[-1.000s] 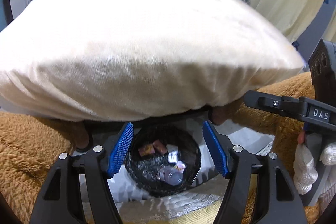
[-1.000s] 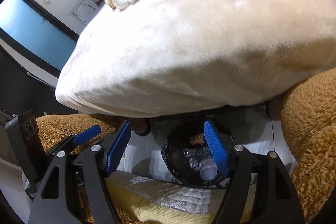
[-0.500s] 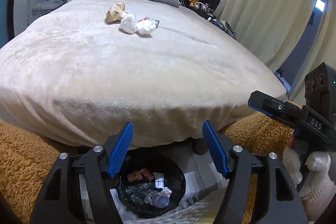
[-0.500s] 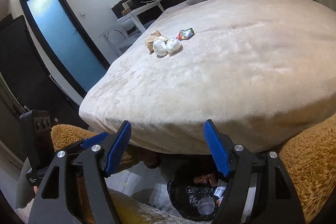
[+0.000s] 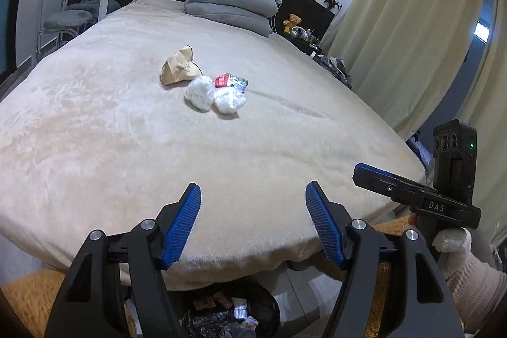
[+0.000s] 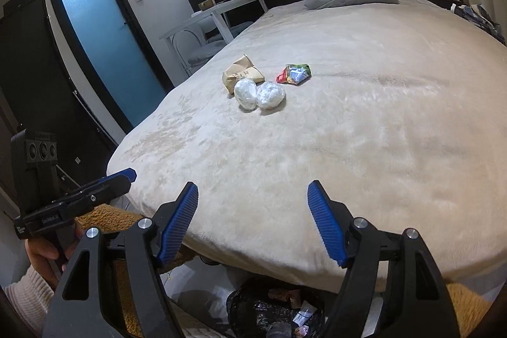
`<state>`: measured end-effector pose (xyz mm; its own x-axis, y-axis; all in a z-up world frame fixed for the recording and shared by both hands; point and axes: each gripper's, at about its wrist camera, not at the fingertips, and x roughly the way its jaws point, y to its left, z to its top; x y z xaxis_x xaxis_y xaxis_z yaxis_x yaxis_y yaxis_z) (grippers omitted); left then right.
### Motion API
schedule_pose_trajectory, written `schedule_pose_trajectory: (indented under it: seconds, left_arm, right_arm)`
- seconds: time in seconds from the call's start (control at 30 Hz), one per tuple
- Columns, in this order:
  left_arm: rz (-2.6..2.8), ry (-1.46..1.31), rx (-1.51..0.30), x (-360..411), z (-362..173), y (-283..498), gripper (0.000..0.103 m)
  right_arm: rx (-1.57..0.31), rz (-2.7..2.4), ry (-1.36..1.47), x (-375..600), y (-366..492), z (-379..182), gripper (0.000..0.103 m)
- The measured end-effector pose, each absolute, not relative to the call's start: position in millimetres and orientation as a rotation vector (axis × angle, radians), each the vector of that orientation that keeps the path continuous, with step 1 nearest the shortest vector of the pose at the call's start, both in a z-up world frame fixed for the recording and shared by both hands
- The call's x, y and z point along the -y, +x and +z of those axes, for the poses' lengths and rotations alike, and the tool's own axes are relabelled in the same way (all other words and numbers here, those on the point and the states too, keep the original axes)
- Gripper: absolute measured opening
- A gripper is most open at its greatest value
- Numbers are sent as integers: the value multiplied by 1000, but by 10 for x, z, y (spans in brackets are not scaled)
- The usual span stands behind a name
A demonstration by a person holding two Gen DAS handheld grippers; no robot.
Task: Collect trash
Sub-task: 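Raise both open tools back toward the white plastic bags on the bed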
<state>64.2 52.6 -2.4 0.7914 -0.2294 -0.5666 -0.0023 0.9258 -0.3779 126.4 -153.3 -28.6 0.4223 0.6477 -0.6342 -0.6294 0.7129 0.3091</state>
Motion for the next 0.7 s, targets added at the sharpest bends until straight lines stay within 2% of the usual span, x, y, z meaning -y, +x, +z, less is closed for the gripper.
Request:
schedule_pose_trajectory:
  seconds: [0.7]
  left_arm:
    - [-69,-326,-720,-1239,119,1838,67]
  right_arm:
    - [-963,841,-88,500,2807,-689,71]
